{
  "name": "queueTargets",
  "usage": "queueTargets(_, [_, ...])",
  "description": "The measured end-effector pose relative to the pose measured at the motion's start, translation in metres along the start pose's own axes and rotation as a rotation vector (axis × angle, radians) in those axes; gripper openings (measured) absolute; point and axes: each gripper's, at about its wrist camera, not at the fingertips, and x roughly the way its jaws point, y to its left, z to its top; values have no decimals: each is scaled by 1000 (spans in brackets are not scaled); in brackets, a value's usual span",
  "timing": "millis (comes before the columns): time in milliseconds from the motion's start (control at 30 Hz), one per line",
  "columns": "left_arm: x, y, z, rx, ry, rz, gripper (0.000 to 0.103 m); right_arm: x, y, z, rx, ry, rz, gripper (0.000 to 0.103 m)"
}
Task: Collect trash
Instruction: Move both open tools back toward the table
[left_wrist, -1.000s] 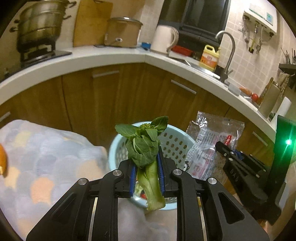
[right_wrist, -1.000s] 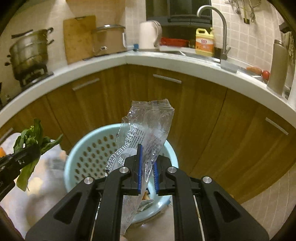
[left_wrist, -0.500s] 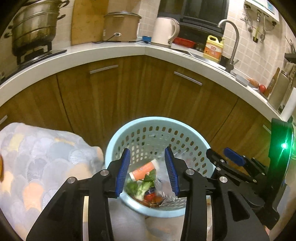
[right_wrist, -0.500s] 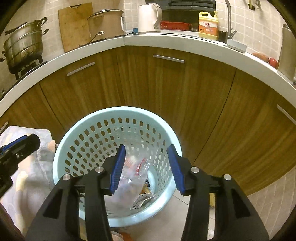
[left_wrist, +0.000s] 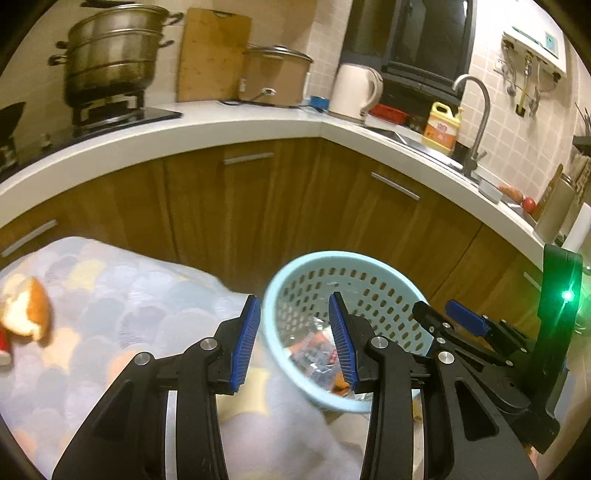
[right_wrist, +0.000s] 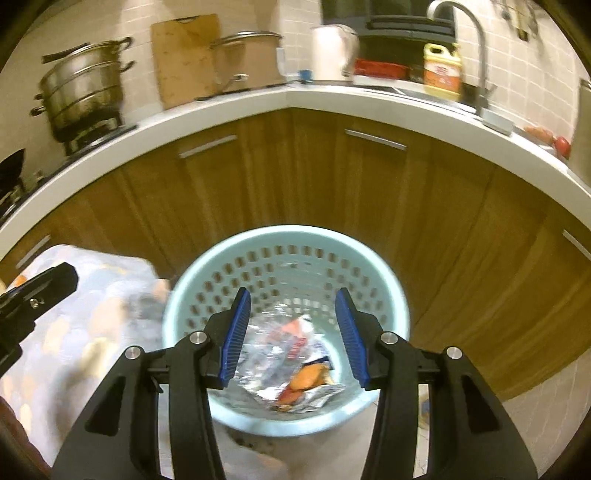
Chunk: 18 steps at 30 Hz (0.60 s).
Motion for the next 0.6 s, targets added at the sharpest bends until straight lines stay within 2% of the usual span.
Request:
queueTargets(100, [-21,21,-2,-19,-30,43,41,-5,25,0,-32,-8,25,44])
queueTargets(267, [-52,67,-5,-92,-68,112,54,-10,77,-4,-85,7,109,44])
queueTargets(367, [-66,93,-7,-131,-81,146,57,-11,108,-8,-120,23,147,44])
queueTargets(433, [-77,113,-9,-162,-90,174,61,-10,130,-12,-147,43,177,44])
queueTargets(533, [-96,146,-14,-224,-109,206,73,-6,162,-21,-198,85,237,44])
queueTargets(600, [-108,169,-16,-262,-125,229,74,-2,183,-27,-223,115,268,44])
